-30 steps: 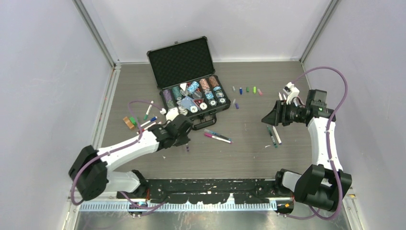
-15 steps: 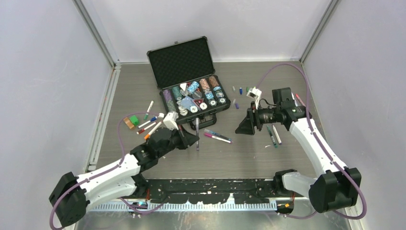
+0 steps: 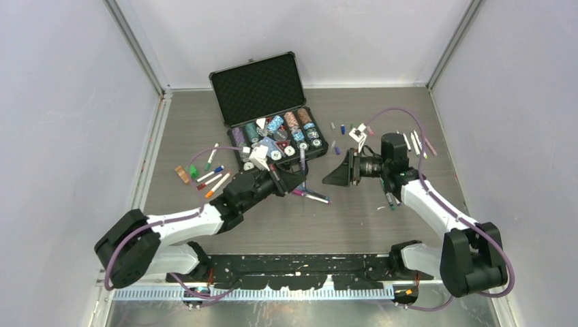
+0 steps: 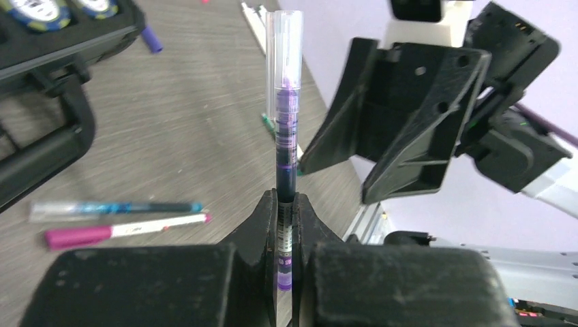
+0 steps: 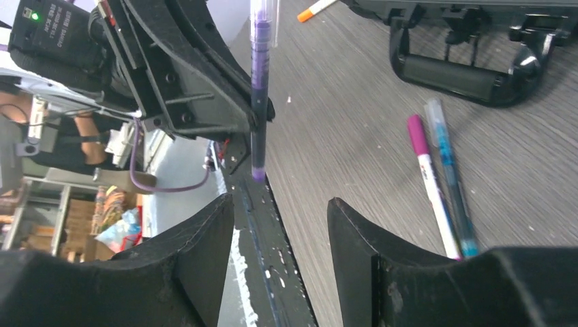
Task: Open the pen caps
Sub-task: Open the pen cap from the pen.
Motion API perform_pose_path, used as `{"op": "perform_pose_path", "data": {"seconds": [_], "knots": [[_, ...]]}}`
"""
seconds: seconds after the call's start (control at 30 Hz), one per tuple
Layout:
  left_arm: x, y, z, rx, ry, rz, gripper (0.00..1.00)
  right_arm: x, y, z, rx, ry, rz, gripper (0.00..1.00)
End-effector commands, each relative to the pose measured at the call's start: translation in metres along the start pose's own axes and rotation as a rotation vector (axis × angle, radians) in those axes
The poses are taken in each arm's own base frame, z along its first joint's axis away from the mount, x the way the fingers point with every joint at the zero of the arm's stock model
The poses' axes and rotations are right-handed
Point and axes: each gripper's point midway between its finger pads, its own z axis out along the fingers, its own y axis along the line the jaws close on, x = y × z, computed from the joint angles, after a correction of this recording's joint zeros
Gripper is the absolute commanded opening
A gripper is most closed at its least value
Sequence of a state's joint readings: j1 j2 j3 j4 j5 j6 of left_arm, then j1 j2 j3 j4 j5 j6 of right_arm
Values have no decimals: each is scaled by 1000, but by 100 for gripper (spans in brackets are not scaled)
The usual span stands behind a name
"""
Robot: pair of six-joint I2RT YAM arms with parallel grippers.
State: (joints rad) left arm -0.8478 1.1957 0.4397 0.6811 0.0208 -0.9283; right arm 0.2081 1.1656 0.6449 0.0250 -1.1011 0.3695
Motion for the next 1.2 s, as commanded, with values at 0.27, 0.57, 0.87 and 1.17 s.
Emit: {"op": "perform_pose_path", "data": {"seconds": [0.27, 0.57, 0.87, 1.17], "knots": [[-36, -68, 36, 202, -178, -17, 0, -10, 26, 30, -103, -25, -11, 54], [-30, -71, 39, 206, -165, -19, 0, -11, 26, 33, -112, -27, -4, 33], [-29, -67, 39, 184, -175, -35, 13, -13, 33, 30, -139, -41, -61, 0], [-52, -39, 32, -70, -143, -42, 64, 3, 24, 20, -48, 97, -165, 0]]}}
